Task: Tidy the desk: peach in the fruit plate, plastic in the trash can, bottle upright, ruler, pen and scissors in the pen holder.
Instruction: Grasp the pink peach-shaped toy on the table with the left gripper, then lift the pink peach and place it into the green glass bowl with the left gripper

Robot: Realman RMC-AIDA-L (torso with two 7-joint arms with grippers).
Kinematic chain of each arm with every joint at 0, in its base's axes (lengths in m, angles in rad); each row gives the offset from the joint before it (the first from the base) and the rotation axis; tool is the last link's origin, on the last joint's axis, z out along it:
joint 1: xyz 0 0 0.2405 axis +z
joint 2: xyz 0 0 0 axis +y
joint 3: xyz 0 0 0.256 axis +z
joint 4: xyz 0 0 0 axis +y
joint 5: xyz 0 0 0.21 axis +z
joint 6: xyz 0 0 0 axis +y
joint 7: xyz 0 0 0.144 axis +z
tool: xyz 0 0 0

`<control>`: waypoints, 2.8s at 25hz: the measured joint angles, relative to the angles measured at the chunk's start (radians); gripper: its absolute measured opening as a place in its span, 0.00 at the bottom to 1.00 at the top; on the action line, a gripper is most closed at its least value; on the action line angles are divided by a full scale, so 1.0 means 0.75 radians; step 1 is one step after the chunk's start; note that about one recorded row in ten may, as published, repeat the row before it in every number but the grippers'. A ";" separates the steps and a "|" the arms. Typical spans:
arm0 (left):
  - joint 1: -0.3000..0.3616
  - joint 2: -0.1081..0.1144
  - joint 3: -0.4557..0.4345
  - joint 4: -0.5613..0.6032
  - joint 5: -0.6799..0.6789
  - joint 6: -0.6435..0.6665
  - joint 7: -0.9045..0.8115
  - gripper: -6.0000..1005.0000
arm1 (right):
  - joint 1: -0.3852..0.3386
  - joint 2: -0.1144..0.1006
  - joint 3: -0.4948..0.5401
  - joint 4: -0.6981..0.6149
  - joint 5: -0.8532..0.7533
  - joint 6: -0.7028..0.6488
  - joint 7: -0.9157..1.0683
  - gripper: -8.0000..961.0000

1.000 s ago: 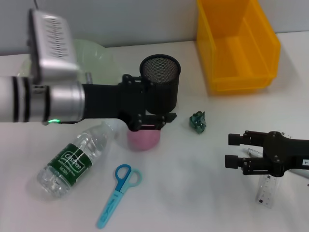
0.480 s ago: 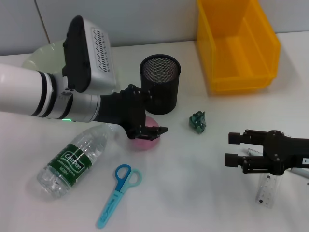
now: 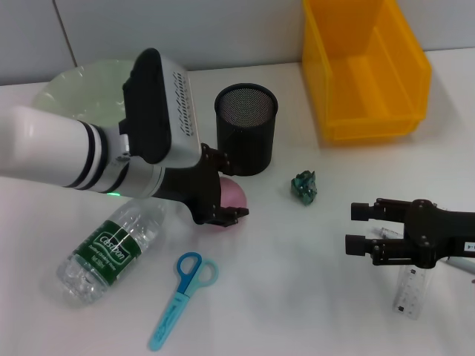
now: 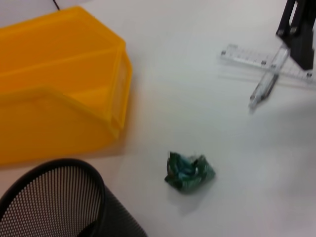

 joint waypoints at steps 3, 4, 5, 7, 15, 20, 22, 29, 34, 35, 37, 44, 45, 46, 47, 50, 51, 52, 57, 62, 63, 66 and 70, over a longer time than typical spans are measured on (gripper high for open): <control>-0.001 0.000 0.027 0.004 0.026 -0.026 -0.021 0.67 | 0.000 0.001 0.000 0.000 0.000 0.000 0.002 0.85; -0.001 0.000 0.033 0.007 0.032 -0.033 -0.024 0.67 | 0.000 0.001 0.000 0.000 -0.001 0.000 0.002 0.85; -0.001 0.000 0.037 0.009 0.037 -0.037 -0.027 0.67 | 0.000 0.001 0.000 0.000 -0.001 0.000 0.002 0.85; -0.001 0.000 0.038 0.009 0.054 -0.038 -0.036 0.67 | 0.000 0.001 0.000 0.000 -0.004 0.000 0.002 0.85; -0.002 -0.001 0.054 0.024 0.087 -0.040 -0.065 0.67 | 0.000 0.001 0.000 0.000 -0.007 0.000 0.003 0.85; -0.003 -0.002 0.067 0.034 0.121 -0.034 -0.089 0.67 | 0.000 0.001 0.000 0.000 -0.008 0.000 0.003 0.85; -0.003 -0.002 0.067 0.034 0.121 -0.034 -0.089 0.67 | -0.001 0.001 0.000 0.000 -0.008 -0.001 0.003 0.85; 0.001 -0.002 0.112 0.050 0.138 -0.020 -0.091 0.57 | -0.002 0.001 -0.007 0.000 -0.008 -0.001 0.003 0.85; 0.045 -0.002 0.112 0.137 0.125 -0.011 -0.107 0.40 | -0.005 0.000 -0.008 0.000 -0.008 -0.003 0.003 0.85; 0.045 -0.002 0.112 0.137 0.125 -0.011 -0.107 0.32 | -0.005 0.000 -0.008 0.000 -0.008 -0.003 0.003 0.85; 0.065 -0.002 0.112 0.171 0.121 -0.010 -0.109 0.23 | -0.006 0.000 -0.008 0.000 -0.008 -0.004 0.003 0.85; 0.190 0.009 0.043 0.377 0.009 -0.011 -0.108 0.20 | -0.009 -0.001 -0.011 0.000 -0.008 -0.008 0.003 0.85; 0.190 0.009 0.043 0.377 0.009 -0.011 -0.108 0.19 | -0.009 -0.001 -0.011 0.000 -0.008 -0.008 0.003 0.85; 0.205 0.009 0.019 0.399 -0.010 -0.011 -0.104 0.19 | -0.009 -0.001 -0.012 0.000 -0.008 -0.009 0.002 0.85; 0.219 0.009 -0.005 0.415 -0.027 -0.013 -0.101 0.18 | -0.009 -0.001 -0.012 0.000 -0.008 -0.009 0.002 0.85; 0.247 0.010 -0.083 0.433 -0.083 -0.030 -0.097 0.17 | -0.012 -0.001 -0.013 0.000 -0.008 -0.010 -0.002 0.85; 0.250 0.010 -0.098 0.432 -0.092 -0.041 -0.096 0.16 | -0.013 -0.001 -0.012 0.000 -0.008 -0.010 -0.003 0.85; 0.257 0.009 -0.121 0.425 -0.107 -0.065 -0.095 0.15 | -0.015 0.000 -0.012 0.000 -0.008 -0.010 -0.004 0.85; 0.303 0.007 -0.135 0.404 -0.162 -0.288 -0.093 0.11 | -0.018 0.001 -0.009 0.000 -0.008 -0.011 -0.005 0.85; 0.329 0.004 -0.121 0.341 -0.222 -0.542 -0.092 0.07 | -0.019 0.003 -0.010 0.000 -0.007 -0.007 -0.006 0.85; 0.327 0.004 -0.120 0.325 -0.229 -0.572 -0.092 0.06 | -0.019 0.004 -0.011 0.000 -0.007 -0.006 -0.006 0.85; 0.316 0.006 -0.120 0.250 -0.241 -0.676 -0.096 0.06 | -0.019 0.005 -0.011 0.000 -0.007 -0.006 -0.006 0.85; 0.307 0.005 -0.131 0.170 -0.262 -0.774 -0.107 0.05 | -0.019 0.007 -0.010 0.000 -0.007 -0.005 -0.005 0.85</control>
